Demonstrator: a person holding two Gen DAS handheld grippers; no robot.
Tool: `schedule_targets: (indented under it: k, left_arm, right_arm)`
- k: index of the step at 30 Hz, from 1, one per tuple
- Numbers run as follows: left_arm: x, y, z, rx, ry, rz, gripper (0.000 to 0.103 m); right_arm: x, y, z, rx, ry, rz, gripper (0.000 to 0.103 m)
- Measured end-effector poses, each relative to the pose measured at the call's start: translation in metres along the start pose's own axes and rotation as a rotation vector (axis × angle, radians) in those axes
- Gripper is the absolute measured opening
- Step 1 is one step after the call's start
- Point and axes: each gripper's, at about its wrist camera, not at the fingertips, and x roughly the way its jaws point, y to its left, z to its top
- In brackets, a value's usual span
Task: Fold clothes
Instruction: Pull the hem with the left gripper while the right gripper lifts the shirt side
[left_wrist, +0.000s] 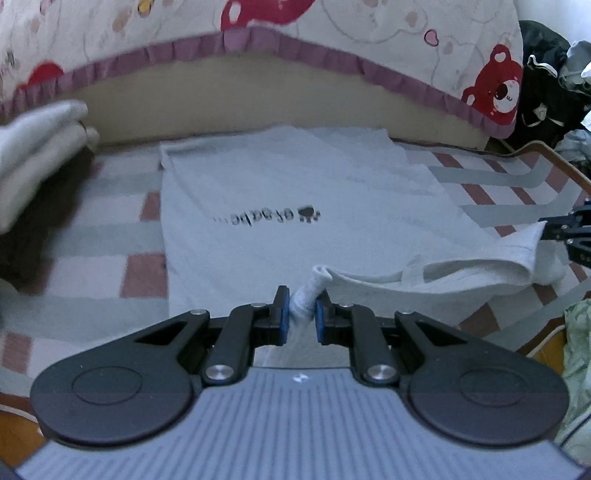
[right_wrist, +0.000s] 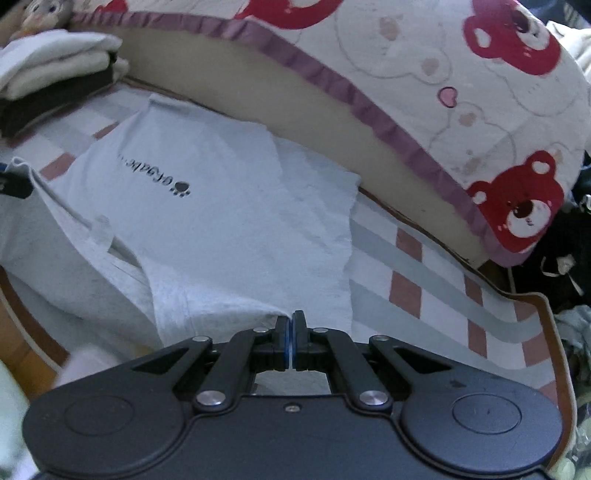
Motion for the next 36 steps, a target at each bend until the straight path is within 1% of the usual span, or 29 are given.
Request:
schedule_targets:
  k: [2,3,5,6,8,10,12,15,16,19,20,22,23,24,25,27,28,29,30,31,33,35,36]
  left_arm:
    - [0.018,0.005,0.005,0.017,0.035,0.008,0.014]
    - [0.025,0.006,0.01,0.033,0.04,0.011,0.014]
    - [0.038,0.01,0.03,0.08,0.025,0.012,0.014]
    - [0.044,0.012,0.04,0.105,0.017,0.012,0.014]
    - [0.054,0.02,0.063,0.122,-0.011,0.009,0.014]
    - [0.065,0.028,0.087,0.135,-0.041,0.005,0.007]
    - [0.075,0.037,0.11,0.148,-0.07,0.002,0.006]
    - [0.096,0.047,0.133,0.168,-0.054,0.015,0.006]
    - [0.102,0.05,0.135,0.16,-0.038,0.013,0.006]
    - [0.105,0.062,0.119,0.065,0.0,-0.044,0.008]
    - [0.104,0.066,0.109,0.034,0.009,-0.074,0.011]
    - [0.097,0.071,0.085,0.013,0.039,-0.114,0.019]
    - [0.089,0.073,0.073,0.02,0.025,-0.123,0.028]
    - [0.081,0.074,0.06,0.031,0.004,-0.13,0.04]
    - [0.072,0.076,0.048,0.042,-0.018,-0.136,0.047]
    - [0.06,0.075,0.026,0.109,-0.044,-0.124,0.064]
    - [0.057,0.073,0.017,0.155,-0.039,-0.11,0.067]
    - [0.057,0.073,0.011,0.184,-0.03,-0.099,0.07]
    - [0.06,0.076,0.006,0.185,-0.009,-0.099,0.07]
    - [0.062,0.079,0.001,0.181,0.015,-0.101,0.07]
    - [0.072,0.087,-0.005,0.164,0.07,-0.08,0.07]
    - [0.08,0.094,-0.007,0.14,0.091,-0.04,0.07]
    - [0.082,0.097,-0.008,0.127,0.092,-0.041,0.068]
  right_arm:
    - [0.015,-0.003,0.003,-0.012,-0.003,0.007,0.0]
    - [0.023,-0.005,0.005,-0.013,-0.008,0.006,0.0]
    - [0.04,-0.009,0.018,-0.004,-0.009,0.012,0.0]
    - [0.049,-0.012,0.027,0.003,-0.009,0.01,0.0]
    - [0.064,-0.015,0.047,0.009,-0.026,-0.003,0.0]
    - [0.082,-0.018,0.071,0.023,-0.038,-0.017,0.0]
    - [0.1,-0.022,0.094,0.046,-0.046,-0.031,0.0]
    - [0.123,-0.027,0.128,0.079,-0.067,-0.054,0.0]
    - [0.131,-0.027,0.133,0.075,-0.068,-0.07,0.0]
    - [0.16,-0.024,0.144,0.057,-0.056,-0.129,0.0]
    - [0.17,-0.024,0.146,0.06,-0.045,-0.14,0.0]
    - [0.185,-0.021,0.143,0.083,-0.017,-0.137,0.0]
    - [0.189,-0.019,0.14,0.092,-0.012,-0.128,0.0]
    - [0.192,-0.017,0.137,0.096,-0.01,-0.118,0.0]
    - [0.192,-0.015,0.133,0.092,-0.009,-0.11,0.0]
    - [0.191,-0.012,0.129,0.078,-0.012,-0.11,0.0]
    - [0.189,-0.012,0.129,0.079,-0.02,-0.111,0.0]
    - [0.187,-0.013,0.129,0.083,-0.028,-0.113,0.0]
    - [0.186,-0.015,0.13,0.09,-0.033,-0.113,0.0]
    - [0.184,-0.018,0.131,0.102,-0.038,-0.108,0.0]
    - [0.18,-0.023,0.133,0.124,-0.056,-0.101,0.0]
    - [0.176,-0.027,0.13,0.146,-0.074,-0.098,0.0]
    - [0.174,-0.029,0.128,0.16,-0.085,-0.096,0.0]
